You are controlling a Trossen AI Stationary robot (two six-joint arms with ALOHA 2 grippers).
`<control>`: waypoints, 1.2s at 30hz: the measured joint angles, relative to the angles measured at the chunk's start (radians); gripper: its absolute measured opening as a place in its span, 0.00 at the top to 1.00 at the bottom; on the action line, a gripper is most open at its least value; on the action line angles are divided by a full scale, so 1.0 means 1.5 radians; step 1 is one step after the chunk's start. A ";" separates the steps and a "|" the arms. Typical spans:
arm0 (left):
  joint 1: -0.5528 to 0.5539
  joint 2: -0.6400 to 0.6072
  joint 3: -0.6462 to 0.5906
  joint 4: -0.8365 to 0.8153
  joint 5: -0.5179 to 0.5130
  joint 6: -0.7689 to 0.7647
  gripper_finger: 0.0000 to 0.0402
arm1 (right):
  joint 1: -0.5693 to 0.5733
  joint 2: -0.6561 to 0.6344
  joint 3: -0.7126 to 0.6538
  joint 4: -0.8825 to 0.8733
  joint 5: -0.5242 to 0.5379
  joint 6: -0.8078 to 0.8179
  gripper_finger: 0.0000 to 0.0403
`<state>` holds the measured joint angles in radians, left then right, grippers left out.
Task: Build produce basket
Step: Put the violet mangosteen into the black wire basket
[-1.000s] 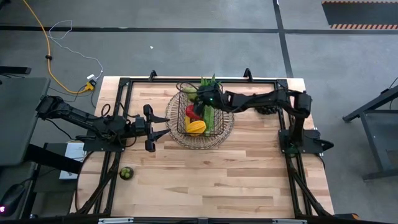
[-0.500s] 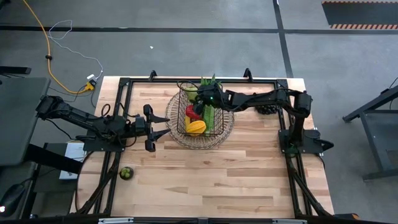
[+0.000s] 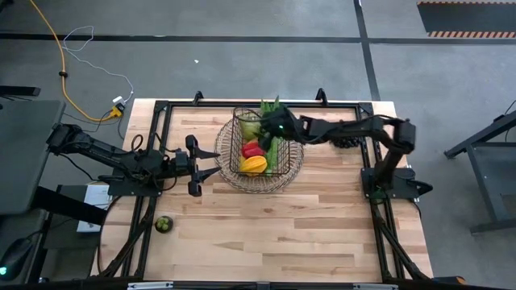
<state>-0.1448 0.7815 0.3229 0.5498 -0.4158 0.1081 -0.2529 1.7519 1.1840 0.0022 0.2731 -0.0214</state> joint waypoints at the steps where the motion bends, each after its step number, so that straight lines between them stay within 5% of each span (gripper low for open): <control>1: 0.000 0.000 0.000 0.001 -0.004 0.000 0.53 | 0.007 -0.020 -0.020 0.006 -0.001 -0.002 0.07; 14: 0.000 0.000 0.000 -0.004 -0.028 -0.002 0.53 | 0.151 -0.335 -0.458 0.490 -0.062 0.029 0.07; 20: 0.000 0.000 0.000 -0.004 -0.028 -0.007 0.53 | 0.167 -0.403 -0.486 0.481 -0.072 0.003 0.07; 36: 0.000 0.000 0.000 -0.004 -0.030 -0.006 0.53 | 0.166 -0.405 -0.487 0.453 -0.083 -0.004 0.07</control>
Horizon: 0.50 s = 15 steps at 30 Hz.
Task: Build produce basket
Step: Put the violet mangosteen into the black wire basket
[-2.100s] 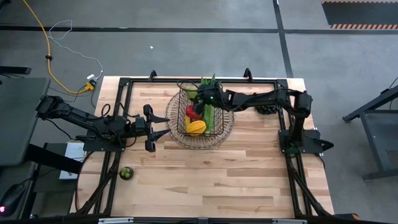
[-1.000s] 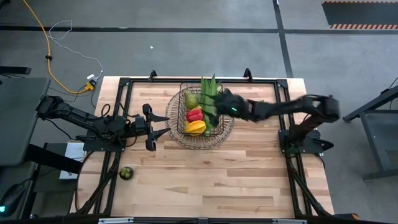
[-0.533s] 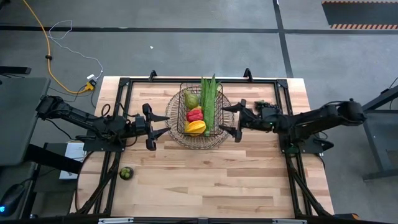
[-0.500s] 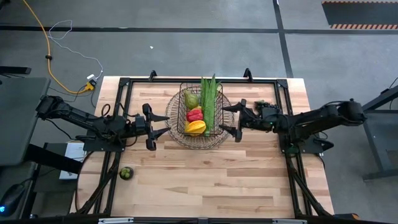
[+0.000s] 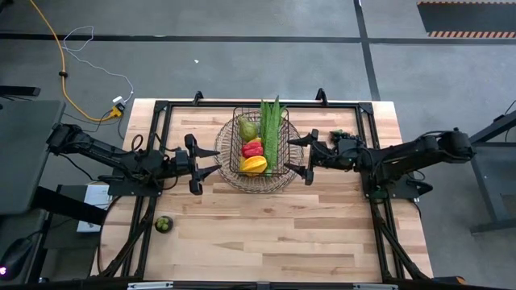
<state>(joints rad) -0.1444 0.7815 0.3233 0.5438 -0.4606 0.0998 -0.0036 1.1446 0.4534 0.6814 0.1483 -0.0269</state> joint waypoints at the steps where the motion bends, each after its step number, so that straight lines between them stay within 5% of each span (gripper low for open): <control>1: 0.000 0.000 0.000 0.000 0.000 0.000 0.53 | 0.000 0.000 0.000 0.000 0.000 0.000 0.07; 15: 0.000 0.000 0.000 0.000 -0.002 -0.011 0.53 | 0.000 0.001 0.000 -0.003 0.000 0.000 0.07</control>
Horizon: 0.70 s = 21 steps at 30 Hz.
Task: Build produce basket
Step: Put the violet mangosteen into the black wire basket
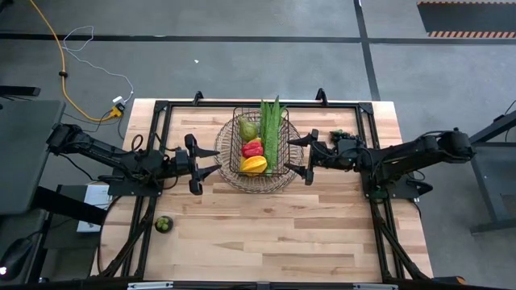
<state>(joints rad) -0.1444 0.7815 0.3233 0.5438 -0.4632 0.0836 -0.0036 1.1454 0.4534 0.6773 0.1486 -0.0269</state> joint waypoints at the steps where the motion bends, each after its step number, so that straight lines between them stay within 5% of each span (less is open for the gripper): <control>1: 0.000 0.000 0.000 0.000 -0.001 -0.007 0.53 | 0.000 0.000 0.000 0.000 0.000 0.000 0.07; 21: 0.000 0.004 0.000 -0.001 -0.033 -0.036 0.20 | 0.000 0.000 0.000 -0.001 0.001 0.002 0.07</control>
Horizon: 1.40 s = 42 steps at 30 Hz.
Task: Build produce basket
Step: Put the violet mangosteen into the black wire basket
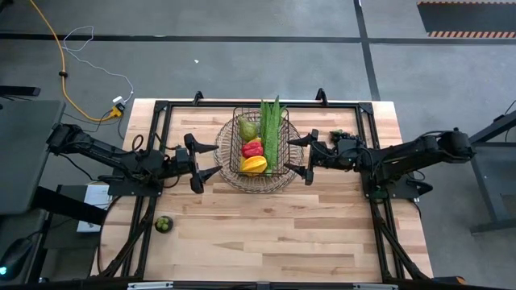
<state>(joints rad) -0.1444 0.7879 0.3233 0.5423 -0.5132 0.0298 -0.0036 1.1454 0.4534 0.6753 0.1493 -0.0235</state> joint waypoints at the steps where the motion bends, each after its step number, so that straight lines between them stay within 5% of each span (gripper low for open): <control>1: 0.000 0.000 0.000 0.000 0.000 0.000 0.19 | 0.000 0.000 0.000 0.000 0.000 0.000 0.07; 42: 0.000 0.000 0.000 0.000 0.000 0.040 0.19 | -0.002 0.000 0.000 -0.024 0.001 -0.002 0.07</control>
<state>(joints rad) -0.1444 0.7879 0.3233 0.5426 -0.5125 0.0898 -0.0063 1.1458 0.4538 0.6395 0.1513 -0.0261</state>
